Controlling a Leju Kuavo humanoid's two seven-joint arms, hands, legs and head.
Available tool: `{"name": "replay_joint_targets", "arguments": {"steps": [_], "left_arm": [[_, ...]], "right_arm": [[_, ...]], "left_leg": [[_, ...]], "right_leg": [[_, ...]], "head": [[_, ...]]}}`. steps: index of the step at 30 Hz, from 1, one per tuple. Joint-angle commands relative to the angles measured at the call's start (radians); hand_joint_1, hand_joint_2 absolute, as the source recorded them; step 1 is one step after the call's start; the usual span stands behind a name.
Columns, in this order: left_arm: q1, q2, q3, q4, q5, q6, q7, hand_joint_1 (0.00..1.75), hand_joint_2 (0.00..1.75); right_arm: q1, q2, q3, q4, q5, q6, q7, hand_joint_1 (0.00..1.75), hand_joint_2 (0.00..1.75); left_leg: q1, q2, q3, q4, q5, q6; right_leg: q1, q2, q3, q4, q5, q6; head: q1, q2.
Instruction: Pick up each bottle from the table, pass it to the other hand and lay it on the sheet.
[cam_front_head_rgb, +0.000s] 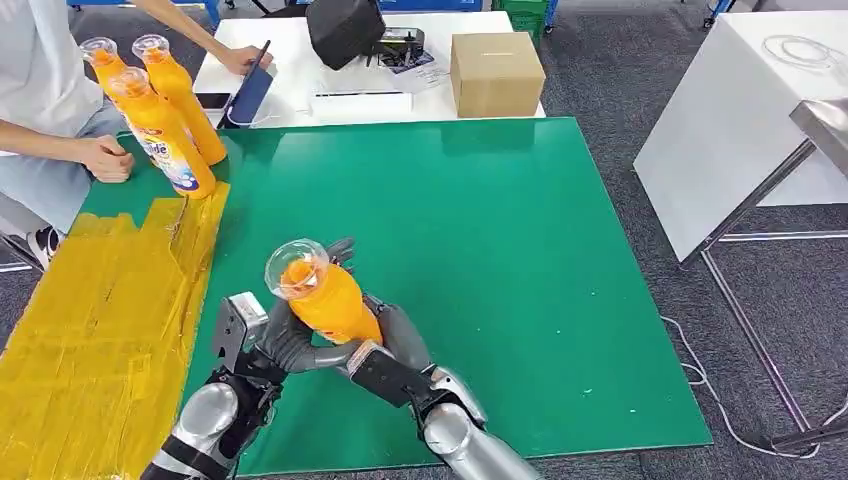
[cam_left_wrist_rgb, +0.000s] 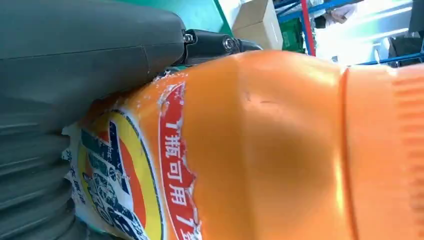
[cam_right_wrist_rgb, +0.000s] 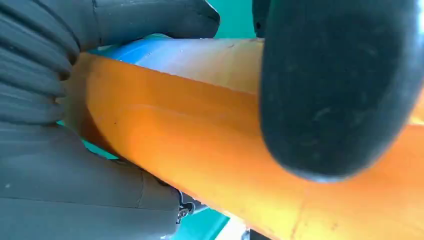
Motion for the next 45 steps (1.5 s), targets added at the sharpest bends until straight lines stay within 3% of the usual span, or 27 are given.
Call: {"name": "replay_joint_targets", "arguments": {"steps": [1,24,25,26,45], "left_arm": [[-0.039,-0.013,0.020,0.048,0.011,0.004,0.002,0.00,1.75],[-0.027,-0.012,0.012,0.045,0.009,0.005,-0.001,0.00,1.75],[-0.026,-0.011,0.007,0.044,0.008,0.004,-0.001,0.21,1.75],[-0.025,-0.010,0.005,0.045,0.006,0.003,-0.002,1.75,1.75],[-0.024,-0.001,0.006,0.047,-0.002,-0.006,-0.006,1.75,1.75]], "right_arm": [[-0.014,-0.026,0.022,0.071,-0.018,-0.010,0.002,1.75,1.75],[0.002,-0.034,-0.041,0.056,-0.028,-0.024,0.004,1.75,1.75],[0.003,-0.034,-0.047,0.054,-0.027,-0.024,0.002,1.75,1.75],[0.003,-0.034,-0.048,0.052,-0.027,-0.024,0.002,1.75,1.75],[0.011,-0.046,-0.075,0.006,-0.024,-0.030,0.001,1.75,1.75]], "left_leg": [[0.001,-0.001,0.002,-0.001,0.000,0.000],[0.000,-0.001,0.001,-0.001,0.000,0.000],[0.001,-0.001,0.002,0.000,0.000,0.000],[0.000,-0.001,0.001,-0.001,0.000,0.000],[0.001,0.000,0.002,0.000,-0.001,0.000]], "right_leg": [[0.001,-0.002,0.003,-0.002,0.000,-0.001],[0.001,-0.002,0.002,-0.001,0.000,-0.001],[0.001,-0.002,0.004,-0.002,0.000,-0.002],[0.001,-0.002,0.002,-0.001,0.000,-0.001],[0.001,-0.002,0.003,-0.001,-0.001,-0.001]], "head": [[0.000,0.000],[0.000,0.000],[0.000,0.000],[0.000,0.000],[0.000,0.000]]}}
